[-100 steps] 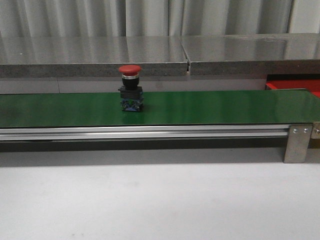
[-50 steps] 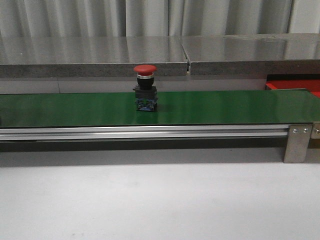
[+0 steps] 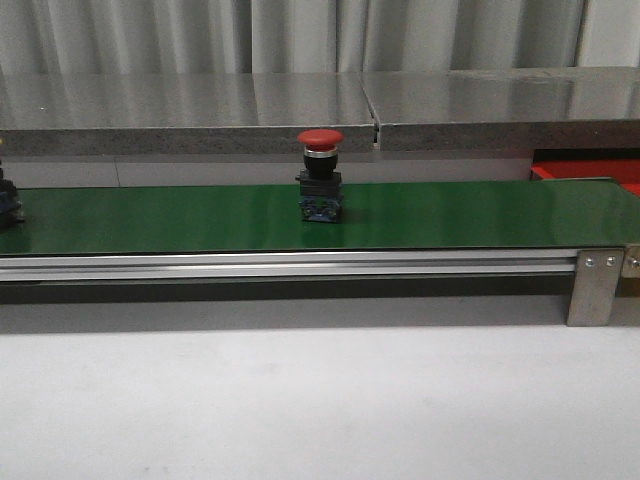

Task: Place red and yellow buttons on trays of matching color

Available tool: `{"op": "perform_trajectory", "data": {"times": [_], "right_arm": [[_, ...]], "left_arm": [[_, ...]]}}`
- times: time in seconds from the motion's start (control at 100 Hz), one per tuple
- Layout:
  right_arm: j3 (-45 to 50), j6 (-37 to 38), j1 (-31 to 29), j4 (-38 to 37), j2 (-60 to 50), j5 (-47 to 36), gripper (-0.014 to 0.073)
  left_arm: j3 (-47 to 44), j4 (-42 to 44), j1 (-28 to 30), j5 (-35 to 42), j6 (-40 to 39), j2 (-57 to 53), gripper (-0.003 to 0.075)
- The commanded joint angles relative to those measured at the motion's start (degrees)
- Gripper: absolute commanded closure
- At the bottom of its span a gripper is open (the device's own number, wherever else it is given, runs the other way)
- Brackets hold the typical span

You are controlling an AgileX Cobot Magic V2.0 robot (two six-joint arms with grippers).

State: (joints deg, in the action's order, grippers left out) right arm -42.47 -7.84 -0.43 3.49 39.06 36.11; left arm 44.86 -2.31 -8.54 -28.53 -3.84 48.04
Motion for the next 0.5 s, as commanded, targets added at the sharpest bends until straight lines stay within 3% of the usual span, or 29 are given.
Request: {"op": "perform_trajectory", "data": {"times": [0.0, 0.35, 0.42, 0.49], "right_arm": [[-1.52, -0.39, 0.10, 0.18, -0.20, -3.85, 0.0662], [-1.52, -0.39, 0.10, 0.18, -0.20, -3.85, 0.0662], [-1.52, -0.39, 0.10, 0.18, -0.20, -3.85, 0.0662], [-1.52, -0.39, 0.10, 0.18, -0.20, -3.85, 0.0662]], "left_arm": [[-2.96, -0.59, -0.76, 4.22, -0.02, -6.76, 0.0083], [-12.82, -0.59, -0.76, 0.28, -0.02, -28.53, 0.0095], [-13.83, -0.59, -0.76, -0.31, -0.02, -30.96, 0.0152], [-14.48, -0.59, -0.76, -0.81, -0.02, -32.37, 0.0263]]}}
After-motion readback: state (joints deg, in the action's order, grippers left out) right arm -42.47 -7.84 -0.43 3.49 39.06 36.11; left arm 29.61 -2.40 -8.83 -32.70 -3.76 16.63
